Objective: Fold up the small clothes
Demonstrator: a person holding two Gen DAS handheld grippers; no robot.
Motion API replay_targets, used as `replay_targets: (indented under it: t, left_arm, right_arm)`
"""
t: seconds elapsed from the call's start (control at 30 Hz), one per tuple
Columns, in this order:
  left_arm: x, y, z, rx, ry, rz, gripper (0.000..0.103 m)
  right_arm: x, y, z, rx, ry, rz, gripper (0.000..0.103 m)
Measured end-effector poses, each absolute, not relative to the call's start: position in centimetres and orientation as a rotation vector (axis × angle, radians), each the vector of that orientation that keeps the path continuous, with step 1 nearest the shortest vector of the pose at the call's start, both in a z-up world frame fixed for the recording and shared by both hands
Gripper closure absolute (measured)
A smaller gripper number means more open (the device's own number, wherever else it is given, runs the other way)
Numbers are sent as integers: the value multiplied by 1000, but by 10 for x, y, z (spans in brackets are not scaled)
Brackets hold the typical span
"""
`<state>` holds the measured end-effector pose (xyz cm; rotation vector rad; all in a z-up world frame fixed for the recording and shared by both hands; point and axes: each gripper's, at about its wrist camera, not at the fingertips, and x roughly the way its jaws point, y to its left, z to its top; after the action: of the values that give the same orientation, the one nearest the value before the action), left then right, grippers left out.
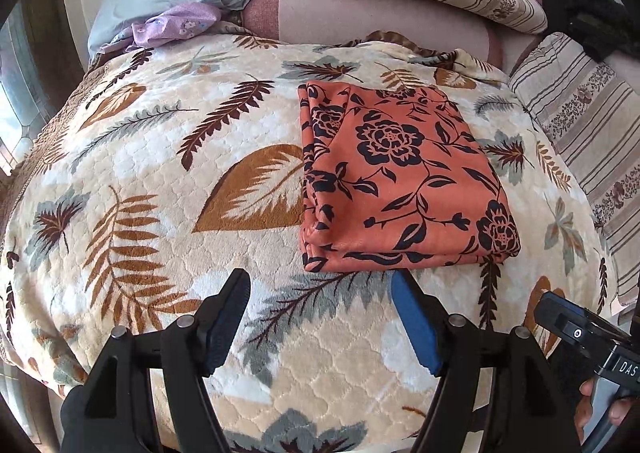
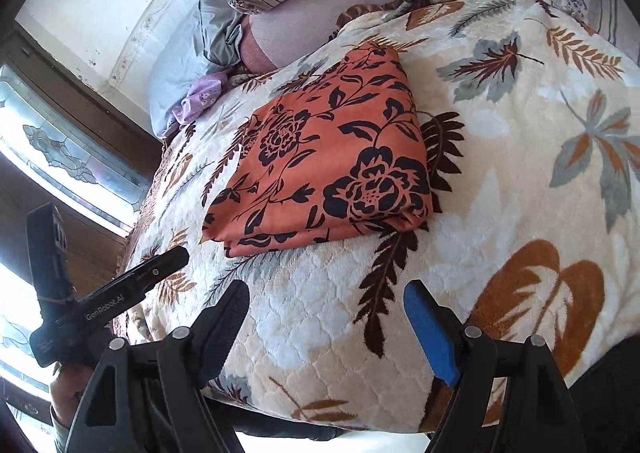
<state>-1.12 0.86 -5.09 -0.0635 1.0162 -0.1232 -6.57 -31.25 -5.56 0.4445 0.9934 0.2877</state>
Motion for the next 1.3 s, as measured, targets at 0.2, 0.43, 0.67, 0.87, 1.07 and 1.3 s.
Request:
replay_targets:
  t: [0.2, 0.43, 0.67, 0.87, 1.07, 1.3]
  left_arm:
    - [-15, 3, -46, -51, 1004, -124, 29]
    - [-13, 0, -46, -45, 1005, -128, 29]
    - [-12, 9, -52, -80, 1016, -126, 29]
    - [-12, 29, -70, -125, 1061, -81, 29]
    - [-14, 30, -56, -51, 963, 31, 29]
    - [-13, -13, 3, 17, 828, 0, 8]
  right_arm:
    - [-67, -310, -35, 377, 937, 278, 21]
    - [-61, -310, -28, 347, 924, 261, 21]
    - [-60, -312, -39, 359, 963, 243, 21]
    - [-58, -313, -46, 329, 1000, 201, 21]
    - [-43, -307, -31, 192, 988, 69, 21]
    - [-42, -282, 14, -50, 855, -51, 8]
